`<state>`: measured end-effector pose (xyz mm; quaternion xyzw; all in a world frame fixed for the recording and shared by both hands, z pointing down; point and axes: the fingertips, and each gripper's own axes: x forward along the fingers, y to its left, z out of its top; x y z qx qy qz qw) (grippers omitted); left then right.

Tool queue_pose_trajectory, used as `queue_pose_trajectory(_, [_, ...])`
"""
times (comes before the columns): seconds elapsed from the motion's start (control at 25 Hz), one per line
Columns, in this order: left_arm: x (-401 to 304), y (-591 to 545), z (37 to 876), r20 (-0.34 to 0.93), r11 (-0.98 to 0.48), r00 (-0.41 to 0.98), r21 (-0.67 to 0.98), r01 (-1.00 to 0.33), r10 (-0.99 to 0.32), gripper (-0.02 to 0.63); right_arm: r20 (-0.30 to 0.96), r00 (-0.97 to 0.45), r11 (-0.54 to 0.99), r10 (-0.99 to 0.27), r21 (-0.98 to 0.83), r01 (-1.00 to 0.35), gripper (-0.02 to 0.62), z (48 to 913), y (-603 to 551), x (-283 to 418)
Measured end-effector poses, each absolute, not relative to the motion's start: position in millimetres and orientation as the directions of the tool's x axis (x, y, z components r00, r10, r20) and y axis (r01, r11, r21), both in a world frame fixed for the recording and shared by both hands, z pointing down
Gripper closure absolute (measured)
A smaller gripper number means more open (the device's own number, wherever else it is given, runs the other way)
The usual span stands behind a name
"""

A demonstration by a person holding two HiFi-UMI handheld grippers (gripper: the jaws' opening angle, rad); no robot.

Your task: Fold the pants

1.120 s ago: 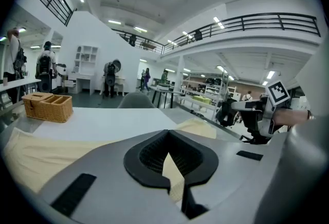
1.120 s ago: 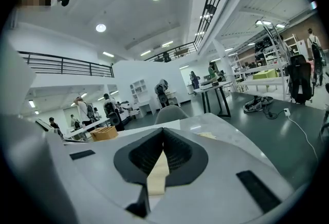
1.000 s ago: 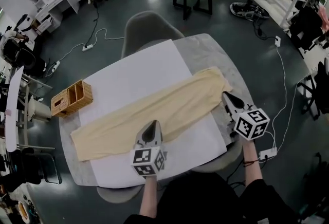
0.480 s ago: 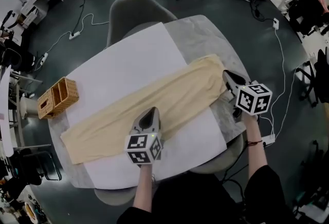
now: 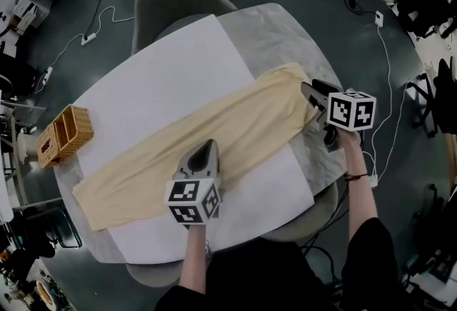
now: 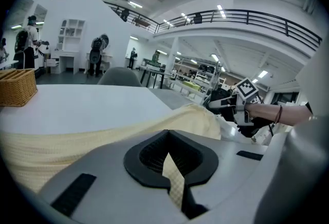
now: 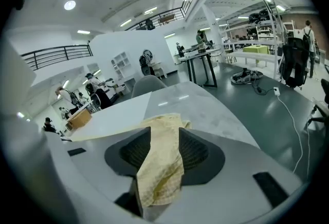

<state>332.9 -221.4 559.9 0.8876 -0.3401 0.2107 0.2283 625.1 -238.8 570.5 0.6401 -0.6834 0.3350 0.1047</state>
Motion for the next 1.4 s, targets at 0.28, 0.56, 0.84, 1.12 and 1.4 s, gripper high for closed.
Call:
queue_pose_trajectory(0.28, [332, -227, 567, 0.549, -0.657, 0.669, 0.262, -0.706, -0.5, 0.598, 0.639, -0.143, -0.05, -0.756, -0.274, -0.96, 0.38, 599, -259, 637])
queue_pose_trajectory(0.56, [334, -229, 571, 0.557, -0.653, 0.661, 0.257, -0.712, -0.502, 0.598, 0.721, -0.166, -0.018, -0.673, -0.24, -0.971, 0.374, 623, -261, 637])
queue_pose_trajectory(0.84, [336, -231, 566, 0.556, -0.649, 0.652, 0.244, -0.721, -0.515, 0.598, 0.788, -0.137, 0.073, -0.6, -0.117, -0.99, 0.438, 632, -256, 632])
queue_pose_trajectory(1.12, [333, -229, 560, 0.551, -0.633, 0.64, 0.239, -0.736, -0.535, 0.598, 0.796, -0.196, 0.067, -0.573, -0.193, -0.979, 0.523, 634, -257, 628])
queue_pose_trajectory(1.4, [316, -224, 547, 0.547, -0.618, 0.613, 0.206, -0.759, -0.57, 0.598, 0.769, -0.22, 0.002, -0.6, -0.273, -0.962, 0.548, 626, -253, 630])
